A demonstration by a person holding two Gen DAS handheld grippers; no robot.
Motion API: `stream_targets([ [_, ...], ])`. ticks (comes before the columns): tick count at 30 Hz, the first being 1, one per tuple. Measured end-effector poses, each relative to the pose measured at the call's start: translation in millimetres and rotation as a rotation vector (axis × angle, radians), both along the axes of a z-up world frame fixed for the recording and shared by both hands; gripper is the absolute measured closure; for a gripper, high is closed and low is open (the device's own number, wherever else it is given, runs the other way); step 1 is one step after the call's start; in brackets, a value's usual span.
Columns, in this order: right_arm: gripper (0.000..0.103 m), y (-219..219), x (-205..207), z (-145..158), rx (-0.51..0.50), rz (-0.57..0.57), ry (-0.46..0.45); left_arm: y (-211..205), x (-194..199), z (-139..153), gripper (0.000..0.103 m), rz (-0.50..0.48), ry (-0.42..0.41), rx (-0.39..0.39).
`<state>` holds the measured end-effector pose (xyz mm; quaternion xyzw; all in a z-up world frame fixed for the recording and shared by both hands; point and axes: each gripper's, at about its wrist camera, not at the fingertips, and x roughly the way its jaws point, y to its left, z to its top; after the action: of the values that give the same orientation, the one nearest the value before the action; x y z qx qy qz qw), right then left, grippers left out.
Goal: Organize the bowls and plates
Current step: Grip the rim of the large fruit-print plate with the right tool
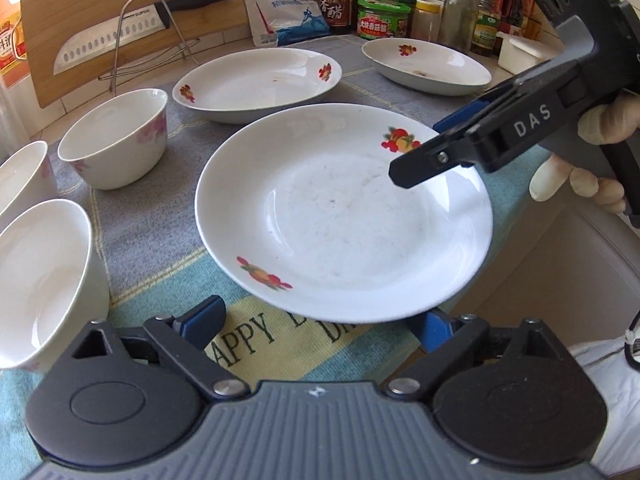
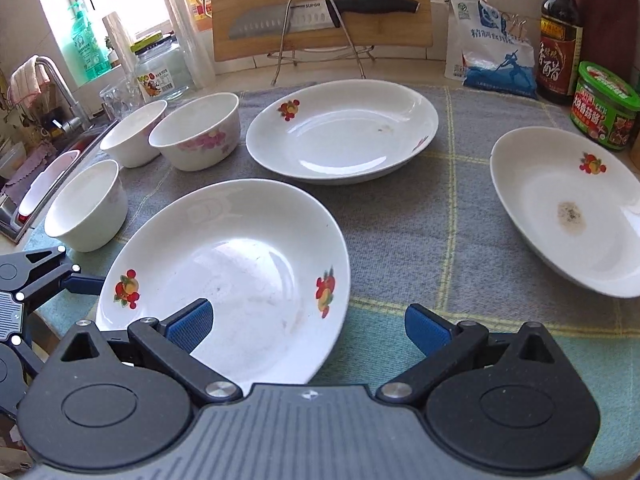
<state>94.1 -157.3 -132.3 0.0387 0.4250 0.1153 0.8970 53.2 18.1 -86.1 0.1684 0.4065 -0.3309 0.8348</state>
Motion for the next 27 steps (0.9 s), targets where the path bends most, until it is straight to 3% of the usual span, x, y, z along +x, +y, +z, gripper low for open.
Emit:
stream_targets([
  [11,0.000,16.6,13.6,-4.8,-0.070,-0.016,0.064,5.7,4.8,-5.2,0.000,-0.098,-0.042,-0.050],
  [21,0.000,6.7,14.7,-2.9,0.002,-0.041,0.060,9.6,1.3,-7.4,0.000,-0.102,-0.080,-0.082],
  [27,0.000,7.2,23.5,4.2,0.061,0.126,0.111,11.1,2.4,-7.8,0.000,-0.124,-0.087,-0.093],
])
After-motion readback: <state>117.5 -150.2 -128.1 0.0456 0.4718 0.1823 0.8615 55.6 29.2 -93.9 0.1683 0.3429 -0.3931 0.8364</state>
